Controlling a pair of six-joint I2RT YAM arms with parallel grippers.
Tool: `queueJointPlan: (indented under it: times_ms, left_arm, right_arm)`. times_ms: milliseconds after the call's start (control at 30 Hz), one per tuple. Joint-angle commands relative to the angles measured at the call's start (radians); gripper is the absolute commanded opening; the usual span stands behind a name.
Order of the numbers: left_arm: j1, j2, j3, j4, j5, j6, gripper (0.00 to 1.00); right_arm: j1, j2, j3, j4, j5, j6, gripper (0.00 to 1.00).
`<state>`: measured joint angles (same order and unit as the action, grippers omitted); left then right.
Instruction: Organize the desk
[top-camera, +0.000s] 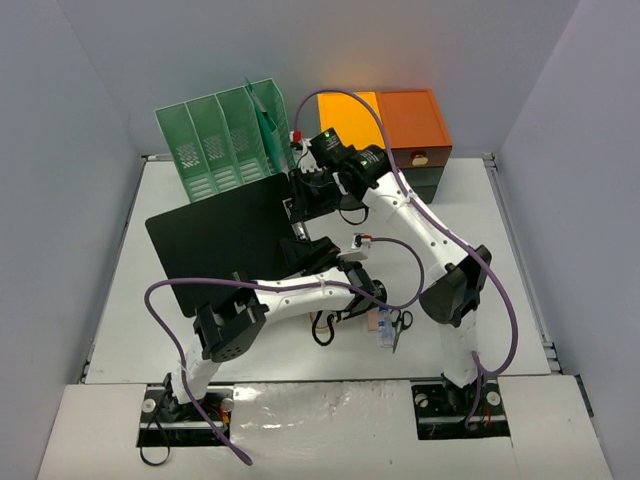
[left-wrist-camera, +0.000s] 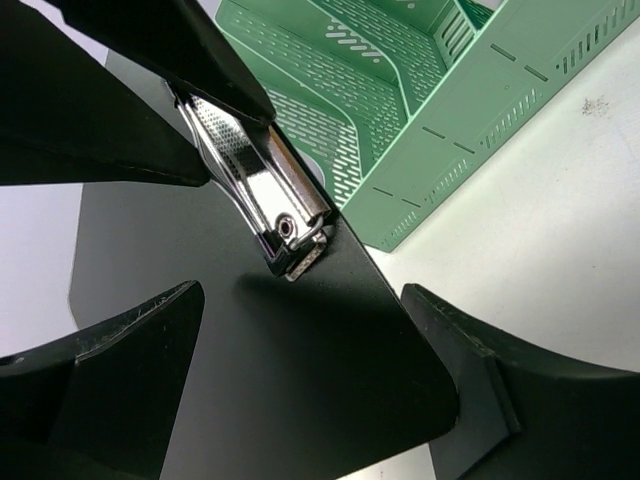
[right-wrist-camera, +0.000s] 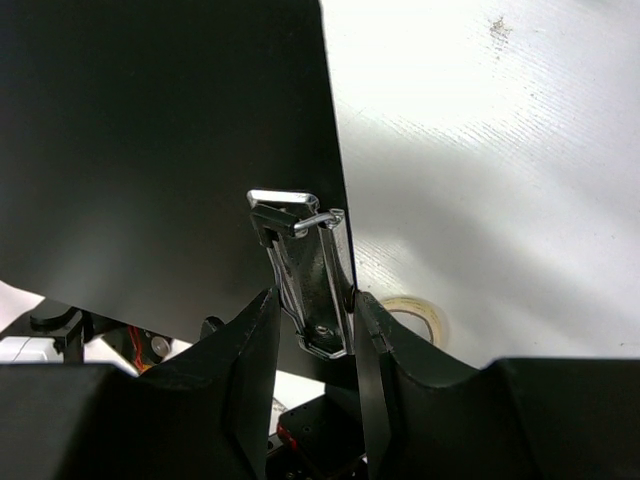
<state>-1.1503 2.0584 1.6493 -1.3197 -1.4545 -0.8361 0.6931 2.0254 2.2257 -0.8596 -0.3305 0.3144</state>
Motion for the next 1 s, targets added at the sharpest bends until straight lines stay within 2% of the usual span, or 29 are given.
queueJointPlan:
  times_ms: [0,267,433,500,533,733,833,900,967]
  left_arm:
    - [0.003,-0.085,0.052,-0.343,-0.259,0.047,0.73]
    - [-0.001,-0.107,0.063,-0.343,-0.259,0.078,0.5]
    - [-0.008,-0.107,0.069,-0.343,-0.258,0.083,0.24]
    - [-0.008,-0.107,0.072,-0.343,-0.259,0.081,0.05]
    - [-0.008,-0.107,0.073,-0.343,-0.258,0.079,0.0]
    - [-0.007,-0.104,0.081,-0.342,-0.252,0.072,0.0]
    - [-0.002,-0.094,0.091,-0.342,-0.186,0.053,0.03]
    - [0.022,-0.085,0.089,-0.342,-0.088,0.038,0.09]
    - [0.042,-0.091,0.076,-0.342,-0.005,0.002,0.22]
  right_arm:
    - [-0.009,-0.037,-0.013,0.002,-0.028,-0.004,0.0]
    - [-0.015,-0.045,-0.035,0.002,-0.024,-0.015,0.0]
    - [-0.017,-0.05,-0.04,0.004,-0.024,-0.026,0.0]
    - [-0.018,-0.051,-0.041,0.004,-0.023,-0.03,0.0]
    - [-0.018,-0.051,-0.042,0.004,-0.022,-0.031,0.0]
    - [-0.027,-0.055,-0.058,0.005,-0.015,-0.037,0.0]
    - [-0.05,-0.053,-0.078,0.008,-0.004,-0.039,0.0]
    - [-0.061,-0.052,-0.103,0.012,0.003,-0.043,0.0]
    - [-0.064,-0.063,-0.149,0.036,0.01,-0.048,0.02]
